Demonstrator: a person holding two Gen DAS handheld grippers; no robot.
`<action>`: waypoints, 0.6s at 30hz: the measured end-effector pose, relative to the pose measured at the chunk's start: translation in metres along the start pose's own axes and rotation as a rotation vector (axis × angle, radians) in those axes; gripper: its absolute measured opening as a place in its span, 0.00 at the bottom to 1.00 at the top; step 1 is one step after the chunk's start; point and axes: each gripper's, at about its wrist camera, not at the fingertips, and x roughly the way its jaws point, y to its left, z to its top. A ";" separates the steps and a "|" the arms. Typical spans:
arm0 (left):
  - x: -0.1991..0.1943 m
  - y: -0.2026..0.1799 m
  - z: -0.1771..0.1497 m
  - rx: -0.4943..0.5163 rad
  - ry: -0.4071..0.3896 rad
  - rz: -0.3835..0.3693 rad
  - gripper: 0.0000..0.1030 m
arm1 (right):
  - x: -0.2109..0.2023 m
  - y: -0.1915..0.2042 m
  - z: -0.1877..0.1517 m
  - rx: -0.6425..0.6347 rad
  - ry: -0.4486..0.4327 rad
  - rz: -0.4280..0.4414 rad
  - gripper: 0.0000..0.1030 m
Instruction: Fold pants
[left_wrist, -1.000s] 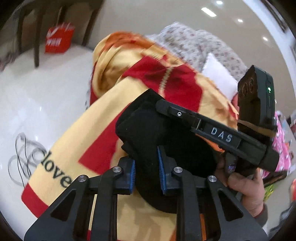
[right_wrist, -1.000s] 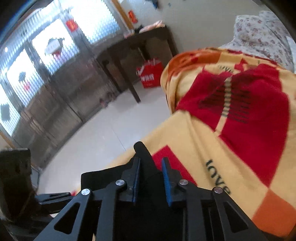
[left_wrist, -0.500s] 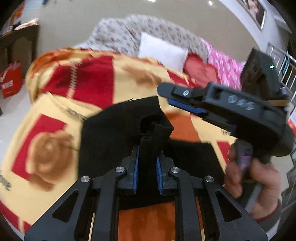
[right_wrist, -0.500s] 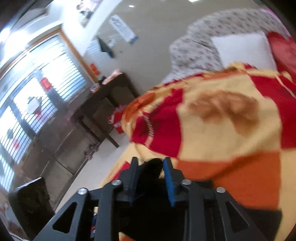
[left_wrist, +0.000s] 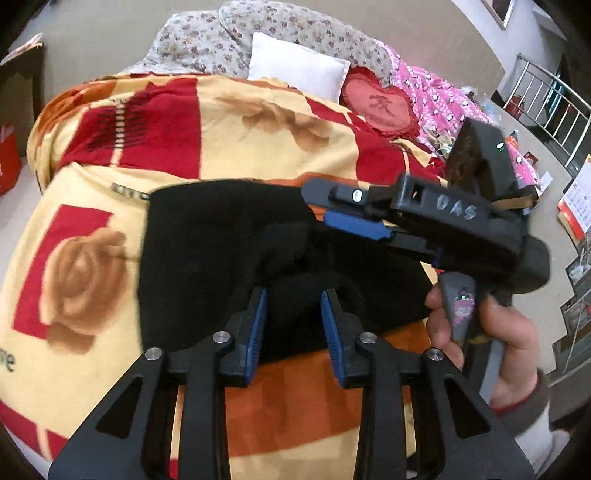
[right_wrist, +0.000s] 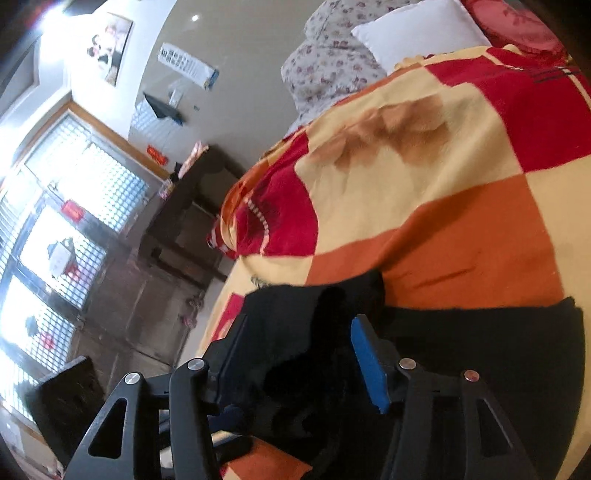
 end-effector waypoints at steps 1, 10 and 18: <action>-0.008 0.004 -0.001 0.005 -0.018 0.030 0.29 | -0.001 0.002 -0.002 -0.006 0.008 -0.008 0.53; -0.003 0.054 0.004 -0.066 -0.034 0.182 0.35 | 0.003 0.008 -0.025 -0.020 0.072 -0.068 0.54; 0.017 0.063 -0.009 -0.093 0.011 0.179 0.42 | 0.034 0.006 -0.027 0.016 0.138 0.023 0.57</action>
